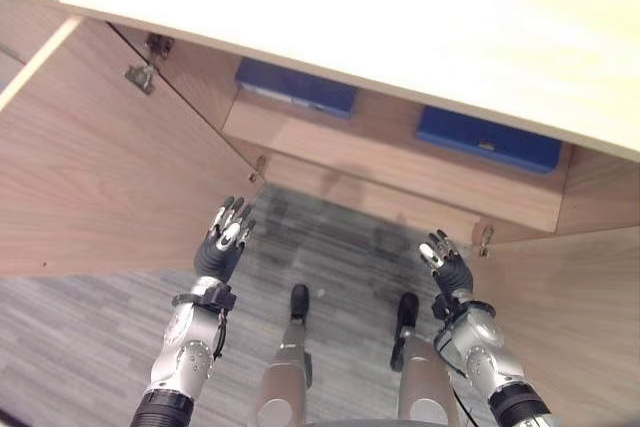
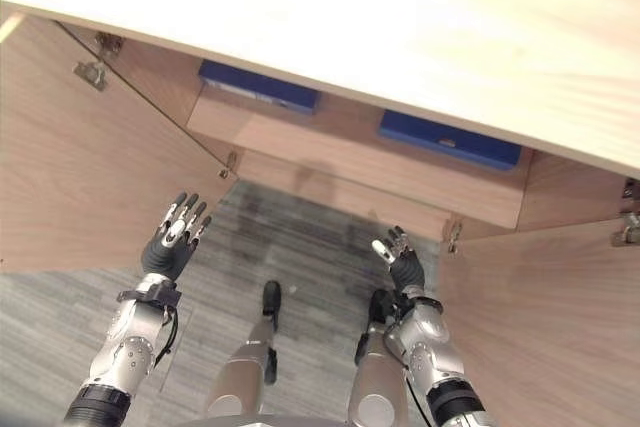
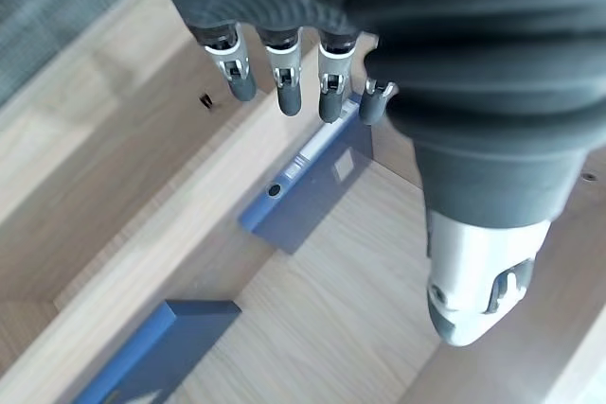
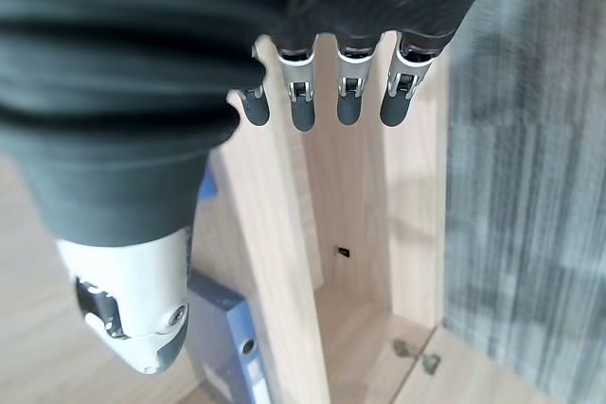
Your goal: Put the empty folder in the office cabinet
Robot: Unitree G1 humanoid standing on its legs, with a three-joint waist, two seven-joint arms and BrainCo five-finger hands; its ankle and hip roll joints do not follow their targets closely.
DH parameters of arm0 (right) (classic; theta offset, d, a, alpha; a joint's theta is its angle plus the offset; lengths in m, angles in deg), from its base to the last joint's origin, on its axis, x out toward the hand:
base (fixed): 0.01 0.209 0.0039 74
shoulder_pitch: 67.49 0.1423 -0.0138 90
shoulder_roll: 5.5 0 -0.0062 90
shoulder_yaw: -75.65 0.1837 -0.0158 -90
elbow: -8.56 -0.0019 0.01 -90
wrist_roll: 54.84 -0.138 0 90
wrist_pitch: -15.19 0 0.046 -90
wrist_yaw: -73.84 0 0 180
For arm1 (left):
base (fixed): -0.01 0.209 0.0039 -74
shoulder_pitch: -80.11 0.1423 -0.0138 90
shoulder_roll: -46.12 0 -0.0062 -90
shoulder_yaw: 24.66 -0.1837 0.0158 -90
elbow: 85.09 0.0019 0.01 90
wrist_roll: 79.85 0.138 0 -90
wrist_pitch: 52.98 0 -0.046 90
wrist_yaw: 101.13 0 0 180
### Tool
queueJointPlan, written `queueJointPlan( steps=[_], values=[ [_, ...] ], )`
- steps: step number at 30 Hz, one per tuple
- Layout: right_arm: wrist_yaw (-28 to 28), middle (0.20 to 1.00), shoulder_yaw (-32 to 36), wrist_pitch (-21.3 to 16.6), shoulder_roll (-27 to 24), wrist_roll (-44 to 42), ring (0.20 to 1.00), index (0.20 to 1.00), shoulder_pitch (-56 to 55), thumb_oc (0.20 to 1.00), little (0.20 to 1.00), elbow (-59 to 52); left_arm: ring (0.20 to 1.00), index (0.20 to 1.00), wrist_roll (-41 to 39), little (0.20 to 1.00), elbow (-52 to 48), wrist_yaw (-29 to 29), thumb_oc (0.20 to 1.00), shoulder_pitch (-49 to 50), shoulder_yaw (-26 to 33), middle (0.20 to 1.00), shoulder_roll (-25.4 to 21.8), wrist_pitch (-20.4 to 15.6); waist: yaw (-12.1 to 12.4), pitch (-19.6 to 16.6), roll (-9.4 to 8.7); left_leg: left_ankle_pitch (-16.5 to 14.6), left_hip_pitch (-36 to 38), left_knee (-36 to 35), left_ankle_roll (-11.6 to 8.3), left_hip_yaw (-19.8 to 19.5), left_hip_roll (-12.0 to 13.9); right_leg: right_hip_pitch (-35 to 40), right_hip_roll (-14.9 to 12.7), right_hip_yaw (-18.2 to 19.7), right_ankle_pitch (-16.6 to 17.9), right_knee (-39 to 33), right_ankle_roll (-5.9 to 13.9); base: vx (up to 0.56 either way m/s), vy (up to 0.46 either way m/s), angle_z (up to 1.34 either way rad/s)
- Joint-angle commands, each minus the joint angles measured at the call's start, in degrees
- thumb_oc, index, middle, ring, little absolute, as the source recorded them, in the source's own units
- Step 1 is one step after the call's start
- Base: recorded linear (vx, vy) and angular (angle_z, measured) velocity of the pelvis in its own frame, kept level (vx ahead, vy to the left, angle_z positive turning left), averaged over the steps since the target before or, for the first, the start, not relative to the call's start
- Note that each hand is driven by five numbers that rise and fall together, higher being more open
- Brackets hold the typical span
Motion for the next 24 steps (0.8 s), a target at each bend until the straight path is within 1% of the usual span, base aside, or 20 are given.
queueJointPlan(
  steps=[1, 2, 4, 5, 6, 8, 9, 10, 11, 12, 13, 14, 15, 16, 18, 19, 20, 21, 23, 24],
  values=[
    [-0.71, 1.0, -0.93, -0.91, -3.08, 12.19, 1.0, 1.0, -0.74, 1.0, 1.0, -3.74, 1.0, 1.0, 5.56, 1.0, -2.23, 1.33, 1.0, 1.84, 2.17, 1.0, -2.54, -2.84, 1.28, -0.45, -1.54, -7.03, 6.28, 0.45, -0.48, 3.93, -0.53, 5.35, -3.17, -3.56, 4.1, -3.25, 4.73, 0.09, 0.08, 0.04],
    [-0.52, 1.0, -0.93, -0.95, -3.75, 14.37, 1.0, 1.0, -1.32, 1.0, 1.0, -4.74, 1.0, 1.0, 7.1, 1.0, -2.02, 0.93, 1.0, 2.32, 2.11, 1.0, -2.58, -3.02, 1.37, -0.53, -1.62, -7.52, 7.33, 0.62, -0.43, 3.9, -0.4, 6.3, -3.03, -3.6, 3.34, -2.6, 4.75, 0.07, 0.084, 0.06],
    [-0.58, 1.0, -1.4, -0.92, -4.72, 17.38, 1.0, 1.0, -1.66, 1.0, 1.0, -6.04, 1.0, 1.0, 9.65, 1.0, -1.22, -0.3, 1.0, 2.59, 2.29, 1.0, -2.64, -3.56, 1.41, -1.08, -1.71, -7.54, 8.41, 0.74, -0.07, 3.42, -0.35, 6.82, -3.06, -3.41, 2.44, -0.89, 4.6, 0.06, 0.067, 0.06],
    [-0.58, 1.0, -1.4, -0.91, -4.72, 17.38, 1.0, 1.0, -1.66, 1.0, 1.0, -6.05, 1.0, 1.0, 9.66, 1.0, -1.22, -0.3, 1.0, 2.59, 2.29, 1.0, -2.64, -3.56, 1.4, -1.05, -1.71, -7.54, 8.43, 0.74, -0.07, 3.41, -0.36, 6.84, -3.06, -3.41, 2.42, -0.86, 4.6, 0.06, 0.054, 0.08],
    [-0.2, 1.0, -1.04, -1.33, -5.44, 19.46, 1.0, 1.0, -2.61, 1.0, 1.0, -8.14, 1.0, 1.0, 14.28, 1.0, -1.0, -1.92, 1.0, 3.0, 1.89, 1.0, -3.68, -4.45, 1.54, -1.27, -1.55, -8.09, 10.24, 0.9, 0.32, 2.76, -0.01, 7.71, -2.42, -2.9, 0.06, 2.61, 4.55, 0.02, 0.071, 0.07],
    [0.26, 1.0, -0.96, -1.54, -5.56, 20.44, 1.0, 1.0, -2.86, 1.0, 1.0, -8.81, 1.0, 1.0, 19.13, 1.0, -0.72, -4.14, 1.0, 3.44, 1.08, 1.0, -4.94, -5.26, 1.28, -1.32, -0.96, -7.94, 11.76, 0.9, 0.93, 1.98, 0.43, 7.49, -1.4, -1.37, -1.66, 7.67, 4.69, 0.03, 0.051, 0.17],
    [0.72, 1.0, -0.79, -1.62, -5.9, 21.18, 1.0, 1.0, -2.98, 1.0, 1.0, -9.57, 1.0, 1.0, 20.78, 1.0, -0.2, -5.29, 1.0, 3.35, 0.72, 1.0, -5.24, -5.22, 0.94, -1.45, -0.68, -7.72, 12.22, 0.86, 1.11, 1.14, 0.37, 7.49, -0.05, 0.54, -2.09, 9.15, 5.12, 0.04, -0.015, 0.25],
    [1.24, 1.0, -0.71, -1.57, -6.24, 22.27, 1.0, 1.0, -3.26, 1.0, 1.0, -9.93, 1.0, 1.0, 22.25, 1.0, 0.66, -6.61, 1.0, 3.2, 0.23, 1.0, -5.23, -5.35, 0.42, -1.62, -0.34, -7.36, 12.44, 0.78, 1.27, 0.18, 0.23, 7.52, 2.09, 3.7, -3.18, 9.95, 5.28, 0.03, -0.017, 0.43],
    [1.66, 1.0, -0.92, -1.53, -6.65, 23.58, 1.0, 1.0, -3.27, 1.0, 1.0, -9.89, 1.0, 1.0, 23.43, 1.0, 1.03, -7.55, 1.0, 2.92, -0.05, 1.0, -5.31, -5.69, 0.35, -1.78, 0.07, -6.85, 12.81, 0.72, 1.38, -0.49, 0.08, 7.96, 4.07, 6.13, -4.61, 9.34, 4.98, 0.05, -0.025, 0.54],
    [1.86, 1.0, -1.05, -1.7, -6.84, 24.22, 1.0, 1.0, -3.48, 1.0, 1.0, -10.29, 1.0, 1.0, 24.36, 1.0, 1.26, -7.86, 1.0, 2.88, -0.21, 1.0, -5.64, -5.9, 0.5, -2.15, 0.01, -6.77, 12.82, 0.8, 1.41, -1.0, -0.16, 9.3, 4.58, 6.42, -5.48, 7.63, 4.0, 0.08, -0.073, 0.62],
    [1.86, 1.0, -1.4, -1.55, -7.14, 25.41, 1.0, 1.0, -3.78, 1.0, 1.0, -10.85, 1.0, 1.0, 25.66, 1.0, 1.31, -8.4, 1.0, 3.52, 0.16, 1.0, -6.05, -5.92, 0.93, -2.77, -0.09, -6.59, 12.85, 0.76, 1.2, -1.89, -0.24, 10.78, 4.55, 5.22, -6.11, 6.44, 2.78, 0.1, -0.125, 0.65],
    [1.71, 1.0, -1.49, -1.55, -7.54, 26.22, 1.0, 1.0, -4.15, 1.0, 1.0, -11.35, 1.0, 1.0, 26.31, 1.0, 1.52, -8.54, 1.0, 4.07, 0.35, 1.0, -6.23, -5.79, 1.22, -3.39, -0.2, -6.47, 12.98, 0.63, 0.98, -2.29, -0.08, 11.57, 4.51, 4.41, -6.36, 5.71, 2.46, 0.14, -0.217, 0.57],
    [1.84, 1.0, -1.88, -1.28, -8.11, 27.97, 1.0, 1.0, -4.55, 1.0, 1.0, -10.85, 1.0, 1.0, 27.98, 1.0, 2.08, -9.25, 1.0, 4.76, 0.65, 1.0, -6.12, -5.53, 1.88, -4.57, -0.36, -5.89, 13.15, 0.38, -0.13, -3.2, 0.51, 13.87, 4.89, 3.07, -6.62, 3.04, 2.08, 0.1, -0.168, 0.47],
    [1.87, 1.0, -1.92, -1.33, -8.09, 28.01, 1.0, 1.0, -4.56, 1.0, 1.0, -10.78, 1.0, 1.0, 28.04, 1.0, 2.03, -9.3, 1.0, 4.83, 0.64, 1.0, -6.09, -5.52, 1.62, -4.49, -0.25, -5.9, 13.26, 0.37, -0.19, -3.48, 0.58, 14.31, 4.98, 2.75, -6.51, 2.66, 2.05, 0.07, -0.186, 0.32],
    [1.83, 1.0, -1.99, -1.45, -9.04, 29.0, 1.0, 1.0, -5.03, 1.0, 1.0, -11.79, 1.0, 1.0, 29.29, 1.0, 2.33, -9.92, 1.0, 5.74, 0.97, 1.0, -5.76, -5.53, 2.75, -5.41, -0.48, -5.13, 12.95, 0.21, -1.74, -4.33, 1.03, 17.04, 5.42, 1.23, -6.34, -1.12, 1.75, 0.02, -0.16, 0.47],
    [1.63, 1.0, -2.05, -1.5, -9.51, 29.34, 1.0, 1.0, -5.28, 1.0, 1.0, -12.44, 1.0, 1.0, 30.06, 1.0, 2.31, -10.14, 1.0, 6.13, 1.0, 1.0, -5.69, -5.54, 2.92, -5.71, -0.43, -4.9, 12.89, 0.17, -2.42, -4.93, 1.28, 18.72, 5.82, 0.04, -5.94, -3.31, 1.53, 0.0, -0.2, 0.63],
    [1.51, 1.0, -2.45, -1.83, -10.85, 30.32, 1.0, 1.0, -4.72, 1.0, 1.0, -12.8, 1.0, 1.0, 32.95, 1.0, 3.16, -10.67, 1.0, 6.31, 0.62, 1.0, -5.89, -5.72, 4.18, -5.96, -0.5, -3.66, 12.21, 0.46, -3.88, -5.38, 1.88, 20.99, 6.04, -1.9, -5.76, -6.59, 1.32, -0.02, -0.166, 0.65],
    [1.49, 1.0, -2.52, -1.97, -11.23, 30.66, 1.0, 1.0, -4.46, 1.0, 1.0, -12.89, 1.0, 1.0, 34.4, 1.0, 3.64, -11.08, 1.0, 6.28, 0.51, 1.0, -6.0, -5.89, 4.47, -6.13, -0.59, -3.56, 12.01, 0.51, -4.25, -5.55, 1.96, 21.77, 6.2, -2.54, -5.52, -7.77, 1.21, -0.04, -0.12, 0.46],
    [1.7, 1.0, -2.37, -2.19, -11.84, 30.75, 1.0, 1.0, -3.99, 1.0, 1.0, -13.15, 1.0, 1.0, 36.17, 1.0, 4.14, -11.61, 1.0, 6.02, 0.25, 1.0, -6.06, -5.9, 4.76, -5.92, -0.72, -3.09, 11.56, 0.99, -4.68, -5.61, 2.12, 22.98, 6.18, -3.38, -5.08, -9.19, 1.21, -0.05, -0.02, 0.42],
    [2.11, 1.0, -2.37, -2.23, -12.26, 30.45, 1.0, 1.0, -3.03, 1.0, 1.0, -12.85, 1.0, 1.0, 37.05, 1.0, 4.52, -11.69, 1.0, 5.57, -0.23, 1.0, -5.8, -5.93, 4.8, -5.23, -1.41, -3.51, 10.18, 4.12, -4.71, -2.51, 2.37, 23.45, 5.42, -4.73, -4.43, -10.15, 1.2, -0.13, 0.013, 0.46]
  ],
)
